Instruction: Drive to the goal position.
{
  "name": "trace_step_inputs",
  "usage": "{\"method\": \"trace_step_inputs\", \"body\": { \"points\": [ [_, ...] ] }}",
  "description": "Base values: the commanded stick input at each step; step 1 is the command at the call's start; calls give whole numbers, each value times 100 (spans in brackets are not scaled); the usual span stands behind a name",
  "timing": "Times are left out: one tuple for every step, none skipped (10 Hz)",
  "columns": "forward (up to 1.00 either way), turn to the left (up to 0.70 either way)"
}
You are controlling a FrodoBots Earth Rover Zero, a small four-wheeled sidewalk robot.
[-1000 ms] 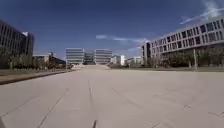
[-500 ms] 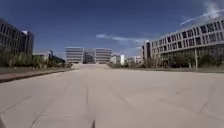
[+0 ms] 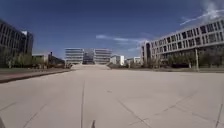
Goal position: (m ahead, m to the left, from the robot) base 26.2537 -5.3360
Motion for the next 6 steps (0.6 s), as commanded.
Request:
{"method": "trace_step_inputs", "body": {
  "points": [
    [60,-1],
    [60,-1],
    [60,-1],
    [60,-1],
    [60,-1],
    [60,-1]
  ]
}}
